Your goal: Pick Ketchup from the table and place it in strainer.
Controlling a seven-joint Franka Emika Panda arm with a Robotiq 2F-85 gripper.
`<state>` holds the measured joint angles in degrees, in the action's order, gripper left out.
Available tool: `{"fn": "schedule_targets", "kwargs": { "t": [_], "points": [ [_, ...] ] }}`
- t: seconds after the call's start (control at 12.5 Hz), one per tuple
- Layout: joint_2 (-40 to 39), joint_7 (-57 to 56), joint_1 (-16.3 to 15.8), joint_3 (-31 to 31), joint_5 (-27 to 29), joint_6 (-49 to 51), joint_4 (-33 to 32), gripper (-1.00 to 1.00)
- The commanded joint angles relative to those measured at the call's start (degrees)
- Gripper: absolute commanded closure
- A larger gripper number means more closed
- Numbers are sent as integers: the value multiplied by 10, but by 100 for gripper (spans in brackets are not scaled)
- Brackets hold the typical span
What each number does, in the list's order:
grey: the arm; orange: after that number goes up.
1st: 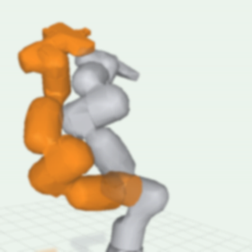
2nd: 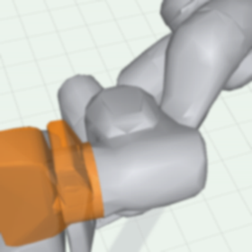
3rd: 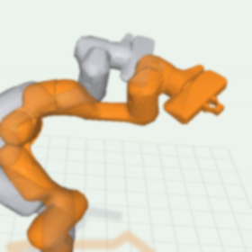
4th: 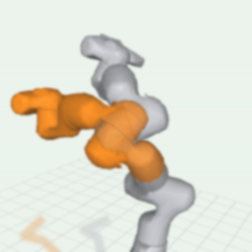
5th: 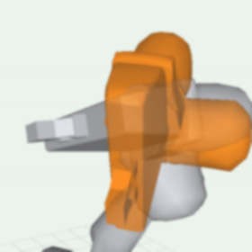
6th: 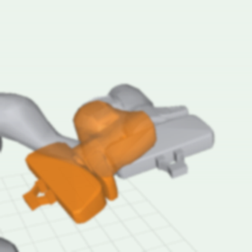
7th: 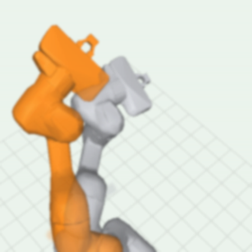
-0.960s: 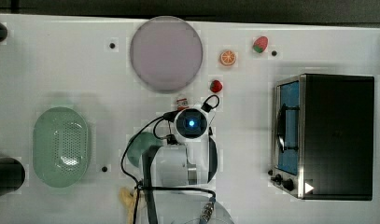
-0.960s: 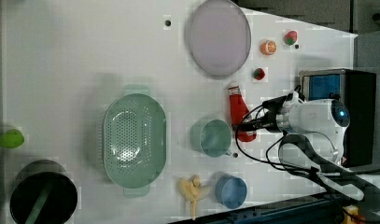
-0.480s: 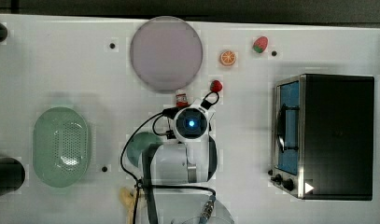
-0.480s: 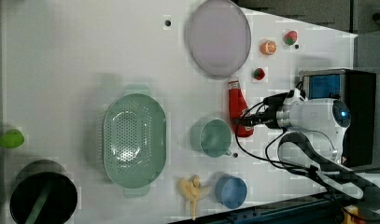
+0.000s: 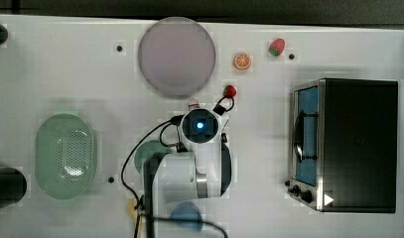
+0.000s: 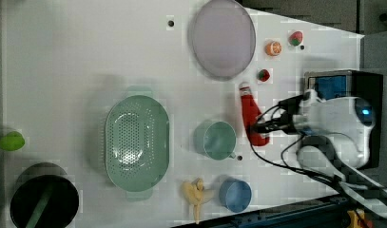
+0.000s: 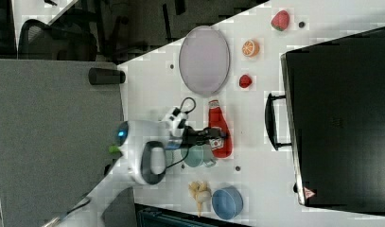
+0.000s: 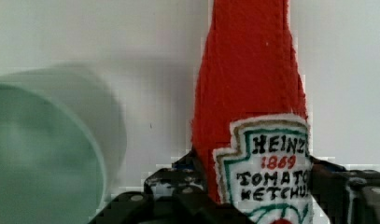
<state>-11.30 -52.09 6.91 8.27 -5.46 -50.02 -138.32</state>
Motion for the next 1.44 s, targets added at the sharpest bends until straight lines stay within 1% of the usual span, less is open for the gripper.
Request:
{"fn": "schedule_targets", "kwargs": {
  "t": [0.08, 0.32, 0.56, 0.72, 1.12, 1.44],
  "points": [
    [101, 10, -5, 19, 5, 101, 61, -25],
    [149, 48, -16, 61, 10, 188, 106, -25],
    [163, 147, -30, 118, 46, 234, 138, -25],
    [159, 235, -41, 163, 76, 233, 144, -25],
    [108, 399, -57, 272, 80, 192, 150, -25],
    [14, 516, -68, 332, 77, 60, 149, -25]
  ]
}}
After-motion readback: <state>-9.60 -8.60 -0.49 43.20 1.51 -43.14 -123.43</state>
